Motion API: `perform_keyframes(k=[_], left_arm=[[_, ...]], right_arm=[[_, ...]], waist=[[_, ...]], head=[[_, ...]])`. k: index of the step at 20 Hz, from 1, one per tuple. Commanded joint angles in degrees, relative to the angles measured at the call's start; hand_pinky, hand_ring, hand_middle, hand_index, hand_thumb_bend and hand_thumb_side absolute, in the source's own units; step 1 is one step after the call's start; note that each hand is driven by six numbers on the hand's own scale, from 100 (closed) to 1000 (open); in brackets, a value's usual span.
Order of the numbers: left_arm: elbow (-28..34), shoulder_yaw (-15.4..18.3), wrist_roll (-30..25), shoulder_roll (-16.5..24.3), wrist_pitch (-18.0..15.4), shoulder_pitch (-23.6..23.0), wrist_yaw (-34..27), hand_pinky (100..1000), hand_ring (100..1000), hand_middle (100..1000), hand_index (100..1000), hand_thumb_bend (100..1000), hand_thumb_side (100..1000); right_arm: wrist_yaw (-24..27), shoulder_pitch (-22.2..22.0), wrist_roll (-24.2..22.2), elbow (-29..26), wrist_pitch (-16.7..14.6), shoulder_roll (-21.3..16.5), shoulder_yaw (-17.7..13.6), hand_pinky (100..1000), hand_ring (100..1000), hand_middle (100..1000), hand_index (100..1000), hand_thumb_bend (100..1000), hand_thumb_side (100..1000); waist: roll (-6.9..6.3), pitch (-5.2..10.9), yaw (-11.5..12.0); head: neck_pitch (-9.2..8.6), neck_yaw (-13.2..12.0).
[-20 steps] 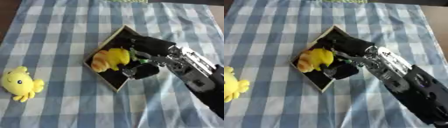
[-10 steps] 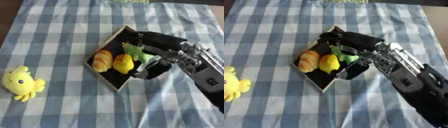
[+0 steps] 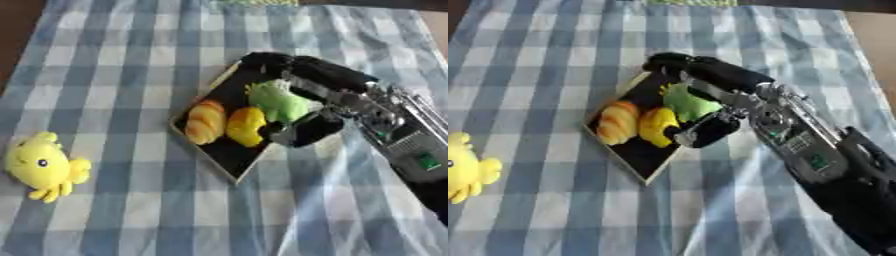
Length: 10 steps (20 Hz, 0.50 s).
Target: Pick up objects on the table and place them in the box.
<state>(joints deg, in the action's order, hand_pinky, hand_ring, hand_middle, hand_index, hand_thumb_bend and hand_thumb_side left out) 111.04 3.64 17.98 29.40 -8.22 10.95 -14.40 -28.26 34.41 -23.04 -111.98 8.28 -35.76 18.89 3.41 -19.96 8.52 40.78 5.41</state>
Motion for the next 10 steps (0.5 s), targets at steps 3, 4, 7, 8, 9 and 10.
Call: perform_keyframes(k=[3, 4, 7, 8, 9, 10], left_arm=[[2.7, 0.2, -3.5, 9.0, 0.9, -1.5, 8.2, 728, 857, 717, 836, 231, 691], [3.1, 0.1, -5.0, 11.1, 1.2, -1.8, 11.5, 747, 866, 746, 853, 248, 666], [3.5, -0.6, -12.3, 18.2, -0.3, -2.6, 23.8, 806, 891, 793, 899, 324, 593], [3.5, -1.0, -15.2, 20.6, -1.4, -2.8, 27.7, 831, 904, 814, 911, 366, 561], [3.5, -1.3, -18.0, 22.4, -2.4, -3.0, 31.0, 852, 912, 824, 920, 411, 521], [3.5, -1.8, -20.8, 24.4, -3.4, -3.3, 34.0, 870, 915, 824, 922, 463, 473]], right_arm=[[4.6, -0.9, 10.5, -2.6, -2.5, -6.9, -9.0, 946, 1000, 1000, 993, 100, 167], [5.1, -1.8, 13.1, -2.6, -3.1, -8.2, -10.5, 937, 1000, 978, 970, 100, 332], [7.7, -5.3, 21.1, -2.6, -4.3, -11.3, -14.8, 922, 1000, 948, 930, 100, 457], [8.4, -6.4, 23.2, -2.6, -4.1, -12.1, -16.1, 920, 1000, 942, 923, 100, 448], [8.8, -7.4, 25.0, -2.6, -3.9, -12.7, -17.1, 919, 1000, 942, 922, 100, 436], [9.1, -8.3, 26.5, -2.6, -3.8, -13.1, -18.1, 918, 1000, 942, 921, 100, 425]], waist=[[-0.48, 1.23, -0.5], [-0.57, 1.20, -0.6], [-0.84, 1.09, -0.8], [-0.97, 1.06, -0.8], [-1.06, 1.04, -0.8], [-1.18, 1.00, -0.9]], head=[[0.06, -0.9], [0.06, -1.2], [0.02, -1.5], [0.06, -1.5], [0.10, -1.5], [0.11, -1.5]])
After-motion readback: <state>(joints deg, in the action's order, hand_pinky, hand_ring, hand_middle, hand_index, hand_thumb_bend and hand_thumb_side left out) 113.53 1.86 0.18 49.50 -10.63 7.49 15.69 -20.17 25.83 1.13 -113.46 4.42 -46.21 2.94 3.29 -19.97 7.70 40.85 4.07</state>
